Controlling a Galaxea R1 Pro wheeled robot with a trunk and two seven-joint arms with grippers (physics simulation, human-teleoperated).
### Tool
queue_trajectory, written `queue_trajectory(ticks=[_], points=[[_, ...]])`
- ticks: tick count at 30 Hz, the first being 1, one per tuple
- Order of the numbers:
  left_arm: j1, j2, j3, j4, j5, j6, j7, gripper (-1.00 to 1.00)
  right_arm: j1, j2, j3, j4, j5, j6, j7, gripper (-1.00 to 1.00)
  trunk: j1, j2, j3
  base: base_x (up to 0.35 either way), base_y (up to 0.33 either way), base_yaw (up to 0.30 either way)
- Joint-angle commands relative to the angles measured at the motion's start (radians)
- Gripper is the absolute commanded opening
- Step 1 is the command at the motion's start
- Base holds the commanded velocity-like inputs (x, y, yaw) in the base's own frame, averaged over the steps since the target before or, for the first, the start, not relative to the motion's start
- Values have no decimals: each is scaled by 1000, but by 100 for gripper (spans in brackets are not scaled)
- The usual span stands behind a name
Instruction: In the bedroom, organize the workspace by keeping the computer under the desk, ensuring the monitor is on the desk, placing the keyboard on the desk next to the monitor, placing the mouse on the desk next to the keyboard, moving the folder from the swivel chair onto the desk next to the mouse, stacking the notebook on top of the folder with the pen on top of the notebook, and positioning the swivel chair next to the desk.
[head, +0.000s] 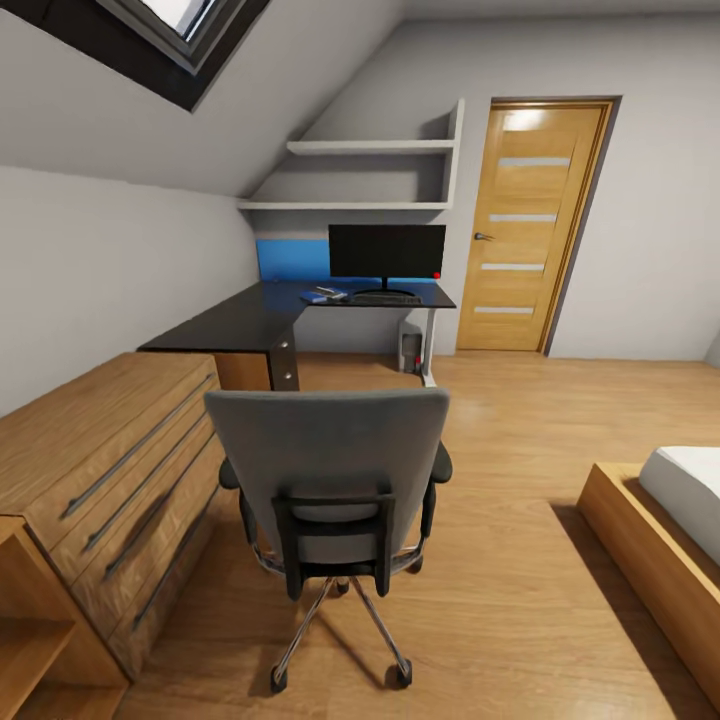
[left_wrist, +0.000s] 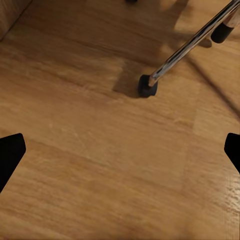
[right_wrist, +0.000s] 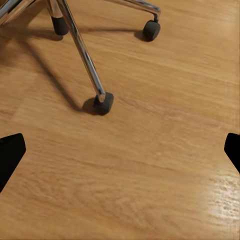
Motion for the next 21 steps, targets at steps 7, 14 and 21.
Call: queue_trajectory(ticks=[7, 14, 21], points=[[-1, -5, -11, -1, 9, -1, 5, 100, 0, -1, 8, -1, 1, -2, -8, 100, 0, 0, -1, 0, 0, 0], [-1, -51, -12, -109, 9, 15, 80, 100, -8, 9, 4, -96, -1, 30, -67, 100, 0, 0, -1, 0, 0, 0], [-1, -47, -12, -326, -32, 221, 284, 100, -50, 35, 3, -221, 0, 104, -181, 100, 0, 0, -1, 0, 0, 0]])
